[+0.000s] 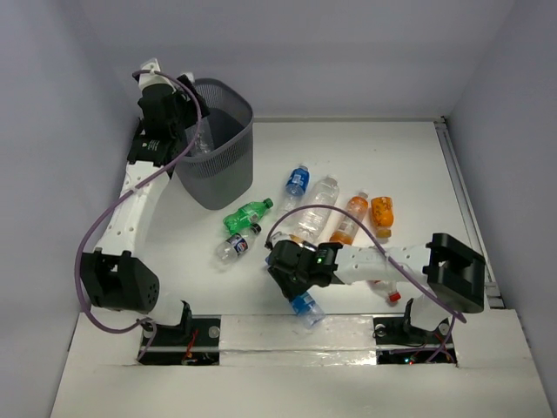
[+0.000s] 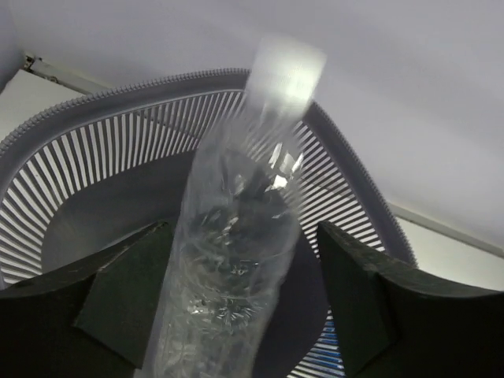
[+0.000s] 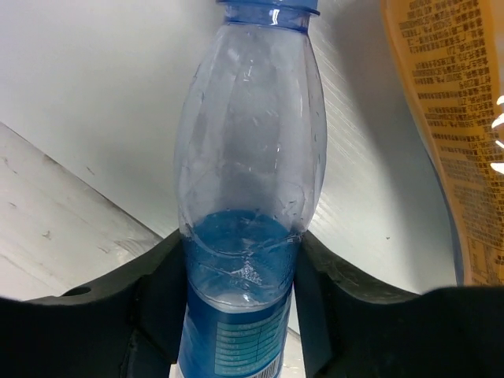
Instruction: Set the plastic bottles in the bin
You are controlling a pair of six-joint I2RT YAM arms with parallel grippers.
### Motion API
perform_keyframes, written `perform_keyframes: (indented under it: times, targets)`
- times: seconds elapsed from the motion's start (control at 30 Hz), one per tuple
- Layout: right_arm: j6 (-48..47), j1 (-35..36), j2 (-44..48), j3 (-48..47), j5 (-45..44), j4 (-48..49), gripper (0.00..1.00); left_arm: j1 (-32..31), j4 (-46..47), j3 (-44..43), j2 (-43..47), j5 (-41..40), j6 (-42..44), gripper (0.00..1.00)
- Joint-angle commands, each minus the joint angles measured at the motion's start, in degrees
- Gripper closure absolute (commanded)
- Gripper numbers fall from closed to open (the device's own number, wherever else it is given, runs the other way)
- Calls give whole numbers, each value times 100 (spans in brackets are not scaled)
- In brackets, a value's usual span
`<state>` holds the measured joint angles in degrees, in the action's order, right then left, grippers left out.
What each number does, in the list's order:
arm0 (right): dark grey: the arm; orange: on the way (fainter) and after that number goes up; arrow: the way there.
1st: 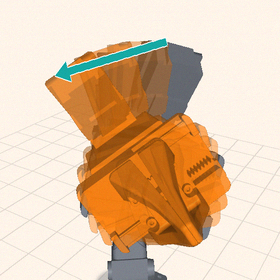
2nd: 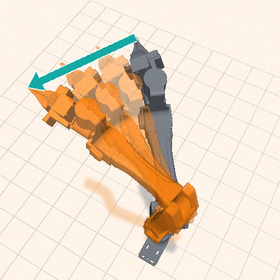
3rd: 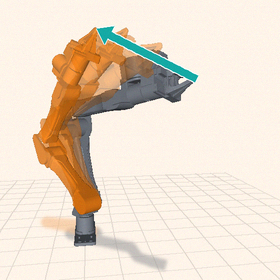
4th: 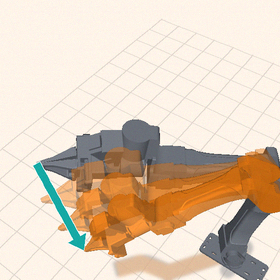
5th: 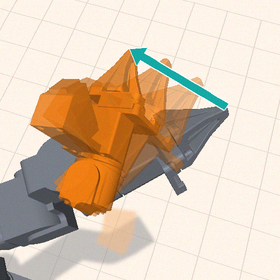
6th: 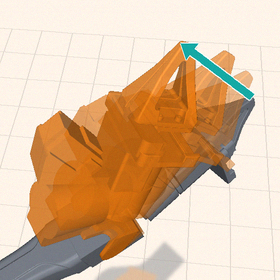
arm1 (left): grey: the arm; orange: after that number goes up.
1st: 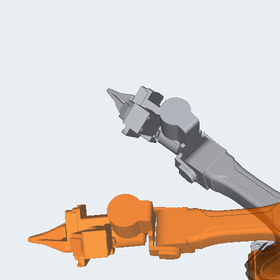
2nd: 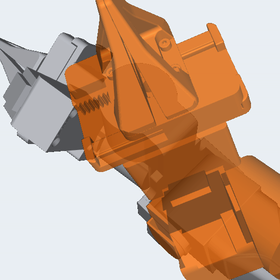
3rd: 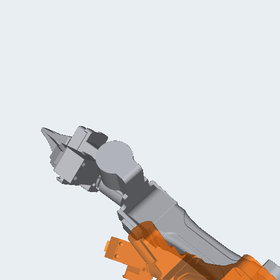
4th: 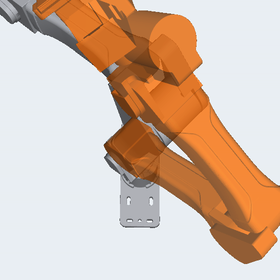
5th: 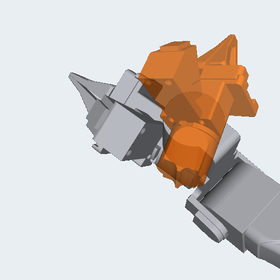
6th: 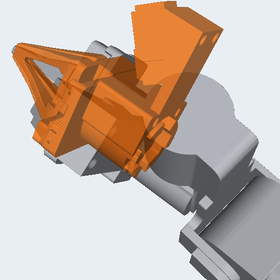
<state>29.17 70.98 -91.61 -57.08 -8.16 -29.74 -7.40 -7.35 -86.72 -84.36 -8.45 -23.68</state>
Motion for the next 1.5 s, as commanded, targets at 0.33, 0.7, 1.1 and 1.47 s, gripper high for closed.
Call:
perform_keyframes:
  times: [0.33, 0.7, 1.1, 1.47]
  targets:
    - [221, 56, 1391, -1199, -238, -550, 51, 19, -415, -452, 1193, 791, -137, 34]
    - [-359, -830, 128, -5398, -107, -534, 50, 19, -1681, 1814, 3396, 1477, -268, 88]
    - [1582, -1833, -2694, -8934, -185, 1003, 46, 19, -2938, 3425, 4665, 1732, -822, 85]
    - [2207, -2070, -3618, -9673, -1073, 1559, 33, -359, -3307, 3784, 4648, 1759, -700, 46]
